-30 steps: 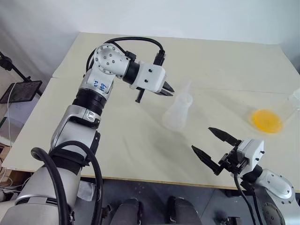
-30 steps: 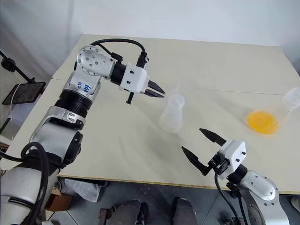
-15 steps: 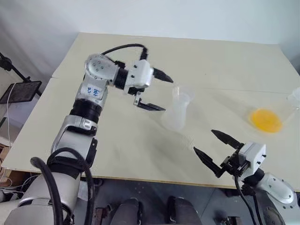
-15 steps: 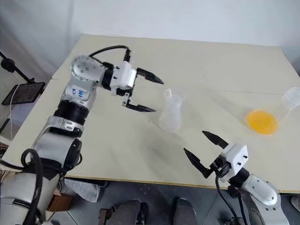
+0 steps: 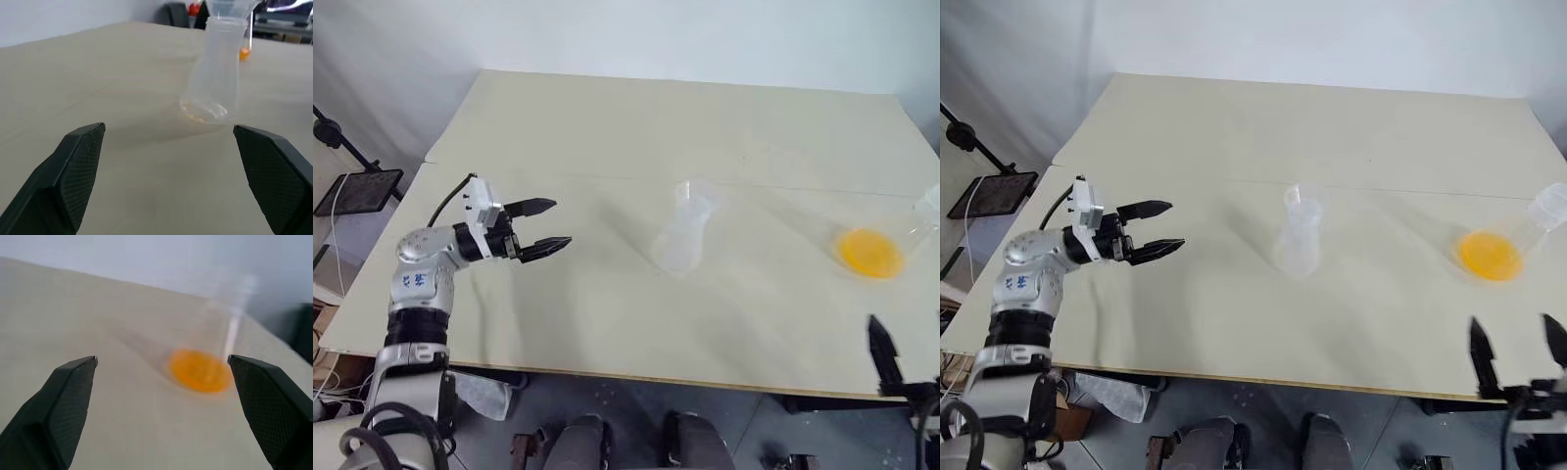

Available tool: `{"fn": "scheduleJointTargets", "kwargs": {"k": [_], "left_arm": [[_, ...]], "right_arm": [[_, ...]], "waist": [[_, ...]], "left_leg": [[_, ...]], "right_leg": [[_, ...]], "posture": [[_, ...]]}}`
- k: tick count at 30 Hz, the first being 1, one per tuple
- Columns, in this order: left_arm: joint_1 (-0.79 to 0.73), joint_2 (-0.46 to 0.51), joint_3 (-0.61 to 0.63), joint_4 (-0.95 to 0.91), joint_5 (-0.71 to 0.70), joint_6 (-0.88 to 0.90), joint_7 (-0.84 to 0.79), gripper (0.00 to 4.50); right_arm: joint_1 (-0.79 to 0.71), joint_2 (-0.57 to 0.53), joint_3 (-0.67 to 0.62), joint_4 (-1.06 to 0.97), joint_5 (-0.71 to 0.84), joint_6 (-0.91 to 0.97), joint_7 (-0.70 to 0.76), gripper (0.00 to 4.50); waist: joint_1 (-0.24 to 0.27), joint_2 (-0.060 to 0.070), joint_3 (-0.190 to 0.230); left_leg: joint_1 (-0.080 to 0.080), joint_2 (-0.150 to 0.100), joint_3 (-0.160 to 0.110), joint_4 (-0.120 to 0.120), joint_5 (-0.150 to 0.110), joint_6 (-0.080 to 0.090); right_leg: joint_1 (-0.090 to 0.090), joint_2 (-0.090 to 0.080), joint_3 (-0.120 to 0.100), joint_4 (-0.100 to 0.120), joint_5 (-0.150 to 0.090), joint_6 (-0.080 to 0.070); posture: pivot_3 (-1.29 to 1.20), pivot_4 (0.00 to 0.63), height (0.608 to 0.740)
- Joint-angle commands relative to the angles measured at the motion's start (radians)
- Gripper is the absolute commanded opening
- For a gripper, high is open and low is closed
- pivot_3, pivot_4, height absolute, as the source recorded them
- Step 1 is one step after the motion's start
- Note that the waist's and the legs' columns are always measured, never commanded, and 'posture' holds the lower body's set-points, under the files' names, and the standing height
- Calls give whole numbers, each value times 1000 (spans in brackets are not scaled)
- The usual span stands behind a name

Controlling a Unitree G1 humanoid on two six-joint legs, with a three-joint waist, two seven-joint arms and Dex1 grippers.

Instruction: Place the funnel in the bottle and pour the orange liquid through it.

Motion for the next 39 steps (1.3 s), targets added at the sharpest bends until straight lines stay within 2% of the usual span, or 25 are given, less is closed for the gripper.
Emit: {"fn": "scheduleJointTargets", "kwargs": {"k": [1, 4, 8, 15, 19, 22, 28, 39], "left_arm": [[26, -1, -4, -149, -57, 68, 18, 4459], [29, 3, -4, -186, -76, 109, 24, 4459], [22, 5, -4, -207, -86, 134, 35, 4459], [29, -8, -26, -234, -83, 140, 41, 4459], [30, -15, -39, -251, -83, 141, 43, 4459], [30, -18, -42, -257, -85, 146, 48, 4459], [36, -12, -49, -274, -84, 152, 45, 4459], [30, -9, -51, -281, -81, 147, 48, 4459]], "right_arm": [[-19, 19, -52, 27, 30, -41, -53, 4500], [-56, 15, -77, 64, 38, -49, -97, 4500], [-117, -49, -82, 87, 48, 109, -222, 4500], [-385, -263, -63, 231, 32, 238, -268, 4500], [-531, -355, -42, 340, -34, 304, -328, 4500], [-659, -410, -6, 401, -8, 375, -313, 4500], [-785, -436, 42, 491, -42, 407, -303, 4500], [-916, -446, 68, 656, -110, 343, -285, 4500]], "waist": [[-4, 0, 0], [-5, 2, -1], [-9, 3, -1], [-15, 3, -1], [-5, 3, -1], [-7, 4, -1], [-3, 4, -1], [-6, 4, -1]], "left_leg": [[0, 0, 0, 0, 0, 0], [2, 1, 1, -1, 0, -1], [4, 1, 3, -2, 0, -1], [4, 1, 5, -2, 0, -1], [4, 1, 4, -2, 0, -1], [1, 0, 6, 0, 1, 1], [-1, 1, 4, 0, 1, 1], [-2, 1, 6, 0, 1, 1]], "right_leg": [[0, 0, 0, 0, 0, 0], [0, 0, 1, 1, 0, -1], [0, 1, 2, 2, -1, -1], [0, 1, 2, 2, -1, -1], [0, 1, 1, 1, -1, -1], [-1, 0, 1, 0, 0, -1], [-3, 0, 0, 1, 0, -1], [-4, 0, -1, 1, 0, -1]], "posture": [[0, 150, 740], [0, 150, 740], [0, 150, 740], [0, 150, 740], [0, 150, 740], [0, 150, 740], [0, 150, 740], [0, 150, 740]]}}
